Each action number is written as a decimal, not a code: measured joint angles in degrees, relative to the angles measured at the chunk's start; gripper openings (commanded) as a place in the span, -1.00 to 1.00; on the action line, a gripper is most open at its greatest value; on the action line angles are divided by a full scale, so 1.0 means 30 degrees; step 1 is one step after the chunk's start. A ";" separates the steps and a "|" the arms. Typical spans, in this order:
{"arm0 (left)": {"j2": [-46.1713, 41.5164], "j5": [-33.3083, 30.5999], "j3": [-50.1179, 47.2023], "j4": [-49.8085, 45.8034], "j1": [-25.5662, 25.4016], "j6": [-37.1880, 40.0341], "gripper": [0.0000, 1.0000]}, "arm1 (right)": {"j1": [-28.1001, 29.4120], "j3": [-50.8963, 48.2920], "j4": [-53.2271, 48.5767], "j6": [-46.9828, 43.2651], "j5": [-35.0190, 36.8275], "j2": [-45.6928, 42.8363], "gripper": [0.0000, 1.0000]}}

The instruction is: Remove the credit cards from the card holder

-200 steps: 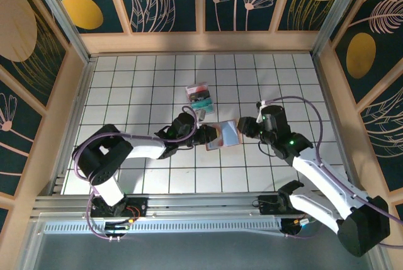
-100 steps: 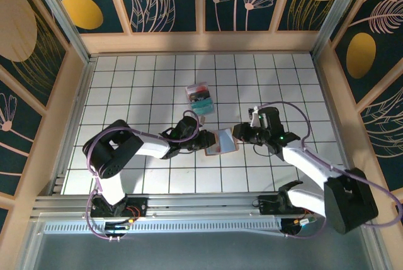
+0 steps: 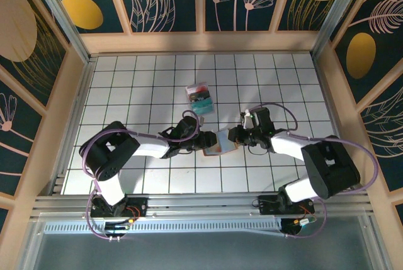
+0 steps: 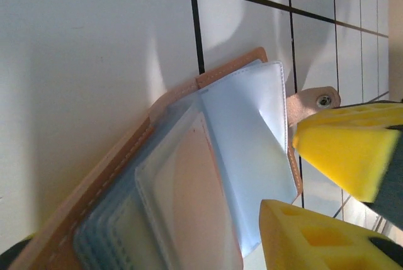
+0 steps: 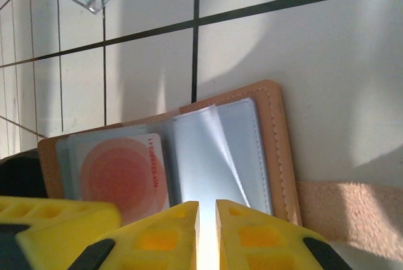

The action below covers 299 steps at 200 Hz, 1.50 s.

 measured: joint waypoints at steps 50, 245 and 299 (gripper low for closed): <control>-0.0415 -0.1872 0.0648 -0.2594 -0.0022 0.0444 -0.06 | -0.0066 0.0510 0.0656 -0.0007 0.0087 0.1552 -0.72; -0.0401 -0.7956 0.3468 -0.8859 -0.0124 0.0423 0.65 | -0.0146 -0.0627 0.1064 0.1479 0.1413 0.0306 -0.72; -0.0517 -0.7402 0.3344 -0.8757 -0.0277 -0.0189 0.28 | -0.0146 -0.1005 0.0102 0.1661 0.2186 -0.1749 -0.72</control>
